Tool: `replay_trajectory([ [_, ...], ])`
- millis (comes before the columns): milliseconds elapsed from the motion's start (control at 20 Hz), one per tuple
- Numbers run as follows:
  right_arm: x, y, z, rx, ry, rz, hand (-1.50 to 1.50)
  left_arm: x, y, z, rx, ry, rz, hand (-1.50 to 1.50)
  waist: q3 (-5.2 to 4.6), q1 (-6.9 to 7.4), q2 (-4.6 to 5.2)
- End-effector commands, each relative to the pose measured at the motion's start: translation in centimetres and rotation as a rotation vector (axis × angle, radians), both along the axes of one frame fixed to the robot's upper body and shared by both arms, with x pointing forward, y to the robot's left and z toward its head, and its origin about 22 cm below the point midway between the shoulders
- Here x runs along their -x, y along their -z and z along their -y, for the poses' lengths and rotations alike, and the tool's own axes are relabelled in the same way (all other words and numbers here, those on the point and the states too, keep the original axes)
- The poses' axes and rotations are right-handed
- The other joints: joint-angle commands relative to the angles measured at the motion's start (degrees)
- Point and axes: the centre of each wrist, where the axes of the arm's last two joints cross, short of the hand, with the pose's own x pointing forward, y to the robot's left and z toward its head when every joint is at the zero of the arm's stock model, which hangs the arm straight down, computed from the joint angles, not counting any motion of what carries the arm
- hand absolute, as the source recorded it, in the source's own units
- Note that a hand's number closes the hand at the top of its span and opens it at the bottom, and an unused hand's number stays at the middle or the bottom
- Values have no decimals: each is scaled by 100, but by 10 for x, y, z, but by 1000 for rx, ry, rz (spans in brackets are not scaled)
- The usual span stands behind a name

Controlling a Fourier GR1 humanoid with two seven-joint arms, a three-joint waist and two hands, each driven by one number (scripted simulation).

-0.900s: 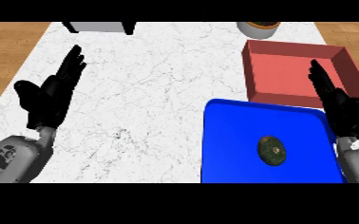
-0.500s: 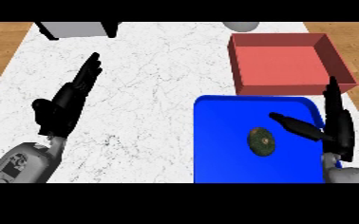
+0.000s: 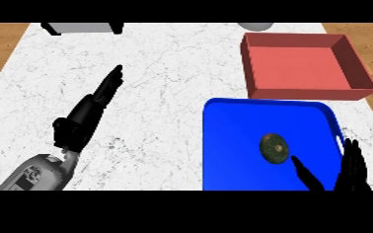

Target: Pick the squash from the tray and place it in the cardboard box

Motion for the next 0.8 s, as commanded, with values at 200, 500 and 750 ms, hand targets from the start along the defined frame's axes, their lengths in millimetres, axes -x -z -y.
replay_trajectory([
  [200, 35, -5, -38, 64, 35, -120, -150, 0, 3, 8, 3, 35, 1, 0, -8, 48, 44],
  [500, 39, -39, -93, -51, 44, -287, -150, 3, 8, 3, -3, 38, -13, 0, 17, 175, 36],
  [750, 18, -101, -140, -93, 98, -336, -150, 2, 10, 15, 7, 58, 3, 0, 61, 237, 25],
])
